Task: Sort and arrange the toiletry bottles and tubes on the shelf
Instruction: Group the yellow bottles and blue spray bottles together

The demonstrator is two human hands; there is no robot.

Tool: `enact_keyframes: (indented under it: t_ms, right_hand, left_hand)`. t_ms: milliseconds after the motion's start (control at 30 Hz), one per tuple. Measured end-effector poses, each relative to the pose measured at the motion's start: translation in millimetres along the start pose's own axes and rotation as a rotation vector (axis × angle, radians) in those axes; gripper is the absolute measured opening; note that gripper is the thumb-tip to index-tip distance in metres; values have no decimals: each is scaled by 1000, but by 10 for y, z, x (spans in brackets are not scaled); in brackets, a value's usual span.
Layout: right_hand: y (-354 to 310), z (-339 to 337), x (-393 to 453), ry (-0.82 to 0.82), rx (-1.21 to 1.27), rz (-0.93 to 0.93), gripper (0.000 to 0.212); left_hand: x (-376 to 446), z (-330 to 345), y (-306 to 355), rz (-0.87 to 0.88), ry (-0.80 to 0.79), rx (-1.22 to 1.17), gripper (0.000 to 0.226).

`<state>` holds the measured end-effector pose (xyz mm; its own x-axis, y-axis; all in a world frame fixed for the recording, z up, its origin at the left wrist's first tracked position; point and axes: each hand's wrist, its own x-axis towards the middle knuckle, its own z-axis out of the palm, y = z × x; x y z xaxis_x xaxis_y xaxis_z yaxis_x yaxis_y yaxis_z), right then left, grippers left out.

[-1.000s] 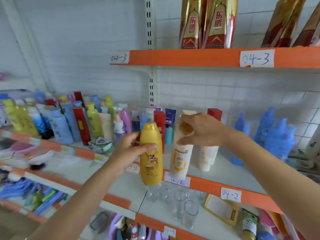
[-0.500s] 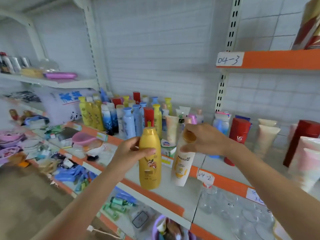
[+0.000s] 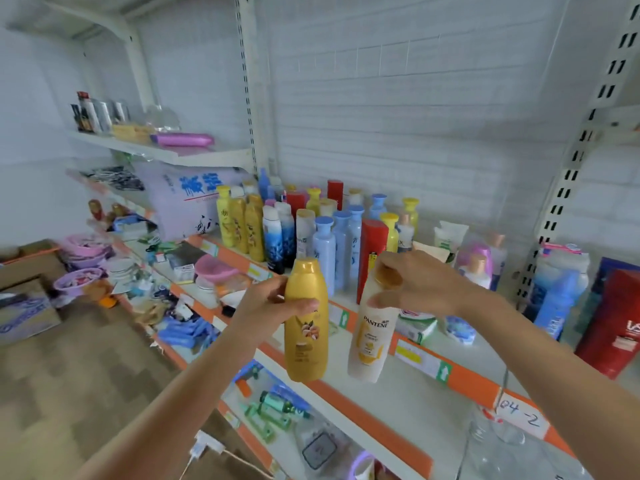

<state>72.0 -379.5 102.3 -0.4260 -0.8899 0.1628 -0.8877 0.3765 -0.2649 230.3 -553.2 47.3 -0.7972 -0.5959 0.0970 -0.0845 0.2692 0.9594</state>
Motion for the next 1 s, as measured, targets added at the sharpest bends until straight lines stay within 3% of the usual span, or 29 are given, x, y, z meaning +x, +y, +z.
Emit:
enact_keyframes:
  t_ms: [533,767,900,1000]
  right_hand:
    - [35,237,1472,-29,106,-71,39]
    - [-191,364,1939,66,98,12,39]
    - [-406,450,2246,111,-30,108,35]
    - [-531,602,2458,103,-187,160,40]
  left_hand:
    - [1160,-601,-318,-46,54,27,23]
    - [1723,-1020,-587,-61,1,53,43]
    - [2032,-1299,-748,-63,-62,37,55]
    - [2232,-1500,-886,-69,-114,24,51]
